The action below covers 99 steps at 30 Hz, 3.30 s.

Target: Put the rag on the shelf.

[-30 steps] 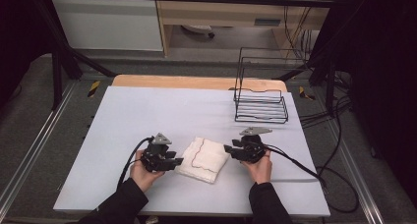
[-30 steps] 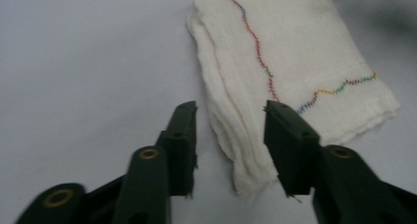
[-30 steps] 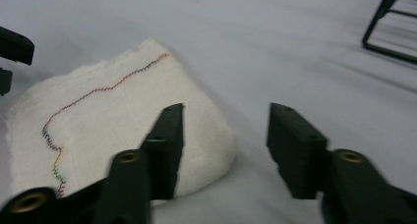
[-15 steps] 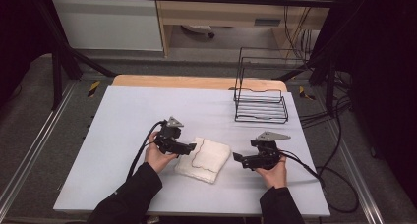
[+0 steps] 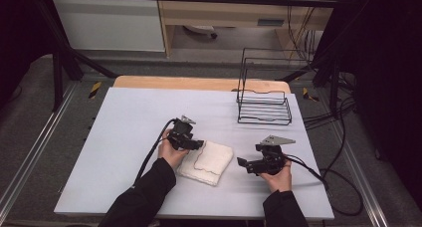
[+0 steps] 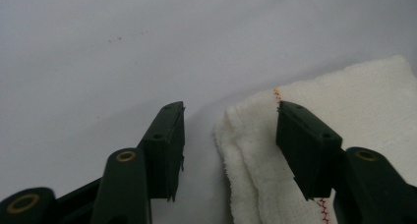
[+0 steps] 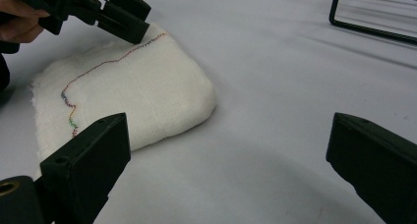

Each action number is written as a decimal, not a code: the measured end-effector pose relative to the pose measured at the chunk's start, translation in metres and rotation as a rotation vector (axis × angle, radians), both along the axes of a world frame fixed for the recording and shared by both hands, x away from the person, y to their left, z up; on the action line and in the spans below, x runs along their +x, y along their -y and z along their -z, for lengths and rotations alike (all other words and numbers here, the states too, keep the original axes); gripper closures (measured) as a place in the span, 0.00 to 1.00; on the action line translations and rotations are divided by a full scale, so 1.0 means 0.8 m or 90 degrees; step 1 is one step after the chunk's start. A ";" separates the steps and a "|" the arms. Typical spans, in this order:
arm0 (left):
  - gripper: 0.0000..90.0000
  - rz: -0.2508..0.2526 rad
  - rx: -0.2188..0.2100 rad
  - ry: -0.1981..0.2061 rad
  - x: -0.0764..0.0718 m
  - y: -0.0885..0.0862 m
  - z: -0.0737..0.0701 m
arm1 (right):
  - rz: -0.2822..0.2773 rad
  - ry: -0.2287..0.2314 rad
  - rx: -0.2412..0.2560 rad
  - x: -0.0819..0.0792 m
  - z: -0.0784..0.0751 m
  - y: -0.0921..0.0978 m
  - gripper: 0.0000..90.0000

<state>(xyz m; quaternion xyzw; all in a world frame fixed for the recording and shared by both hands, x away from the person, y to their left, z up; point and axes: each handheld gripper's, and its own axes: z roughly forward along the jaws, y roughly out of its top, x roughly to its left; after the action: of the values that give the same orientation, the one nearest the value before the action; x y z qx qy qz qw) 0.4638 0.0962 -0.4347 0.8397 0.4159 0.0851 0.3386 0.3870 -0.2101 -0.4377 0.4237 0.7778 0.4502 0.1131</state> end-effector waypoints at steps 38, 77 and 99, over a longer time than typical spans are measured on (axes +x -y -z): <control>0.88 0.034 0.009 0.004 -0.003 0.016 0.007 | 0.036 -0.021 0.029 0.032 0.009 -0.034 0.35; 0.90 0.039 -0.042 0.001 -0.001 0.003 0.012 | 0.040 -0.083 0.034 0.033 0.024 -0.059 0.89; 0.91 0.030 -0.129 0.085 -0.035 -0.028 -0.033 | 0.009 0.022 0.071 0.014 -0.019 -0.062 0.90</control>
<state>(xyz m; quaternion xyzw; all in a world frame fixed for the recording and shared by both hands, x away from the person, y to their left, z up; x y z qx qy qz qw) 0.4356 0.1188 -0.4081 0.8031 0.3793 0.0902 0.4506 0.3981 -0.1608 -0.4221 0.4269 0.7463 0.4995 0.1062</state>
